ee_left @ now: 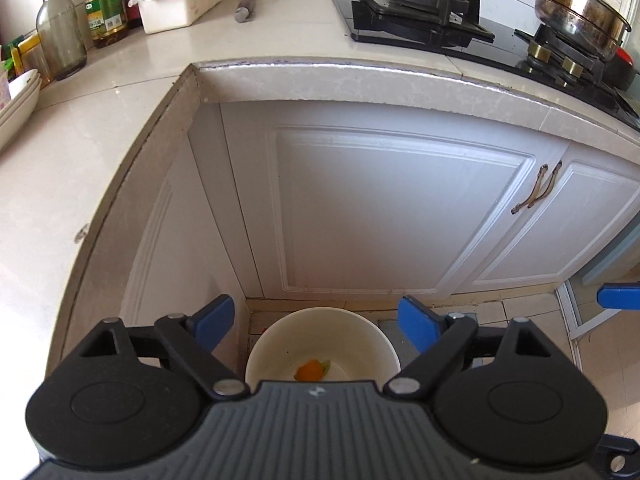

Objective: Collect trash
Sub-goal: 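Carry the orange in the left tool over the bucket and release, then move both tools back toward the counter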

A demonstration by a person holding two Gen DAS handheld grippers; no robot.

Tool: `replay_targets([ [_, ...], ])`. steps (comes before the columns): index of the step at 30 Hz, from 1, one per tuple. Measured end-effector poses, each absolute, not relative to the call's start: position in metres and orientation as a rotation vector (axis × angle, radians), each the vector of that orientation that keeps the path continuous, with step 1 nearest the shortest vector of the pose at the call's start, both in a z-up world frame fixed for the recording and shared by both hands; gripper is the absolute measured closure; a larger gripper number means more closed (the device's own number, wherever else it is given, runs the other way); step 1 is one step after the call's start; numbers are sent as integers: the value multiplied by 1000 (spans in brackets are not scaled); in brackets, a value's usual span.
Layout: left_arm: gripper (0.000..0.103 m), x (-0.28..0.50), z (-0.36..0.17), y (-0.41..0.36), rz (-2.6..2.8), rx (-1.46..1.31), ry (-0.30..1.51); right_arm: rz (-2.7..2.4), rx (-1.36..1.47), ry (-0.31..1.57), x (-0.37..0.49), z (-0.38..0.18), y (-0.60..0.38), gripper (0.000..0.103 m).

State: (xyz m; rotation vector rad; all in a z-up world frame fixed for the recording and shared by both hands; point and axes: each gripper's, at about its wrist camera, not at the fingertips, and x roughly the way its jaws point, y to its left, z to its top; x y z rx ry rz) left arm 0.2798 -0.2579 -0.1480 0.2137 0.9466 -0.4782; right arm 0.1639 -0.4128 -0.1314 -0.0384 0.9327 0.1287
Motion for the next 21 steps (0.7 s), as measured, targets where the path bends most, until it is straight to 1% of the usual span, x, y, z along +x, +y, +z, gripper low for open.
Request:
replay_targets([
  [12,13,261,-133,-240,-461,209,924,160,-59,914,165,-124,-396,0],
  [21,13,236,-104,-206,-411,186,872,189,-86,876,165,-109,-376,0],
])
